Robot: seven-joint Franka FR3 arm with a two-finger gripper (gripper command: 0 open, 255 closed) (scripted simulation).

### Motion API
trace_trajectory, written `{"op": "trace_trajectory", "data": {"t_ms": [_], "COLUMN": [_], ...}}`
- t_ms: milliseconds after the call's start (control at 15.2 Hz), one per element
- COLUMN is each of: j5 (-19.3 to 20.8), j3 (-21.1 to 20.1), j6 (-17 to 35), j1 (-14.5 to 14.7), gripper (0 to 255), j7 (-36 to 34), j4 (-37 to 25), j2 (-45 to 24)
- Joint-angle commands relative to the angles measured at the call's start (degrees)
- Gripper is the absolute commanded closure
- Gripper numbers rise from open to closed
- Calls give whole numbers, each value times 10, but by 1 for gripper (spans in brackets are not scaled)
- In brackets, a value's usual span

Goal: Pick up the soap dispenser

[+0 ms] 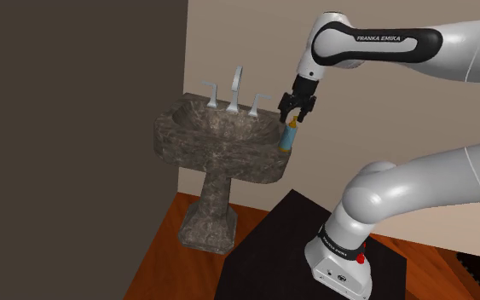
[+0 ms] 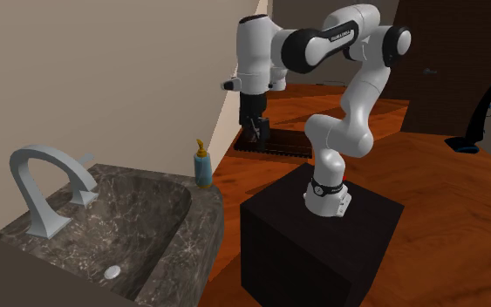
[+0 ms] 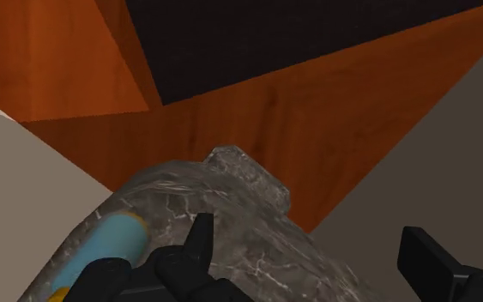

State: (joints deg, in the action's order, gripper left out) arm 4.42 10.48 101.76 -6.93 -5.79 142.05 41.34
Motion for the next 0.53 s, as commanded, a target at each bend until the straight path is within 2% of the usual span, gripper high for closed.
{"op": "trace_trajectory", "data": {"t_ms": [0,462], "j5": [10,38], "j3": [14,70], "j6": [45,187], "j1": [-13,-59], "gripper": [0,0], "j7": [-4,-9], "j4": [9,24], "j2": [-16,-83]}}
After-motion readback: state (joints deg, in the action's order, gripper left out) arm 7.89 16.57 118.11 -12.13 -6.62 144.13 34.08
